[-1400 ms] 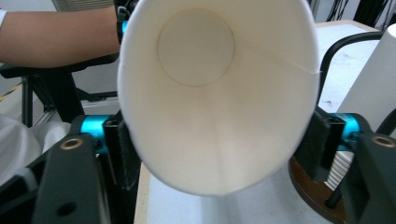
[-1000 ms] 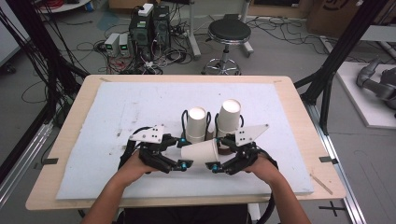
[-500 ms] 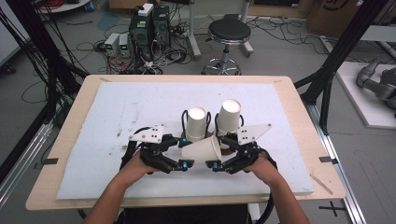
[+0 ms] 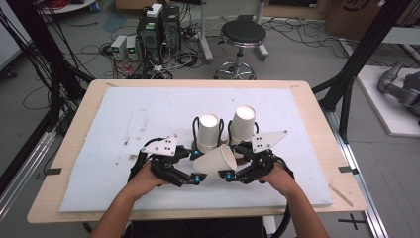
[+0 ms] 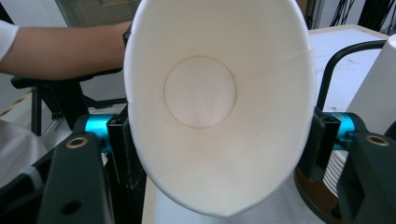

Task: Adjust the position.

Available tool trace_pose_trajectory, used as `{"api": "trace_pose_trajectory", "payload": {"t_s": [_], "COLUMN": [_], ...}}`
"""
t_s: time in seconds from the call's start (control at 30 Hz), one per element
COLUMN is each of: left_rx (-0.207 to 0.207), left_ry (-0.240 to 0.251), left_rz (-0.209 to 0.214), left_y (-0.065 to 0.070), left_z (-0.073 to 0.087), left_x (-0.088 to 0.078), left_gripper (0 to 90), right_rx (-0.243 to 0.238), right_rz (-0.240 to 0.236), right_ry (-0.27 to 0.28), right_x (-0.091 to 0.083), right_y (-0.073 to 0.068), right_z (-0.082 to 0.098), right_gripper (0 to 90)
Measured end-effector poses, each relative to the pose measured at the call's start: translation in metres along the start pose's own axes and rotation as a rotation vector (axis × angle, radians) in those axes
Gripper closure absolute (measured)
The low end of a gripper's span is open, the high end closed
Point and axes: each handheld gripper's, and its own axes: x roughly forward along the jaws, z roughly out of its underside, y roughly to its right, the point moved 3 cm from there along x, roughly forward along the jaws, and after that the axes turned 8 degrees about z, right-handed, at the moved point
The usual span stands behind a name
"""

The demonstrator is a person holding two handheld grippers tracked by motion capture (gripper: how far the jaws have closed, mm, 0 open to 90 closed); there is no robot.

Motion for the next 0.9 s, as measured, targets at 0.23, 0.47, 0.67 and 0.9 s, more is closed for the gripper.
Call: {"api": "trace_pose_trajectory", "payload": {"t_s": [0.23,0.47,0.67,0.9], "left_rx": [0.007,0.005,0.006,0.001], "left_ry": [0.046,0.018,0.0,-0.005], "left_rz": [-0.003,0.003,0.0,0.002], "left_y": [0.0006,0.0004,0.0002,0.0008], "left_z": [-0.0048,-0.0012,-0.0007,0.0002], "left_x": [-0.0048,-0.0003,0.001,0.0024], "left_gripper": [35.6,35.8,35.8,36.2], "right_rx": [0.035,0.033,0.042,0.034], "right_rz": [0.019,-0.019,0.001,-0.021], "right_ry": [0.036,0.06,0.075,0.068], "right_x": [0.001,-0.0007,-0.0009,-0.0024], "right_y": [0.0005,-0.0004,-0.0002,0.0002], "right_z": [-0.0002,-0.0019,-0.0028,-0.0026], "right_gripper": [20.9,30.3,24.9,32.1]}}
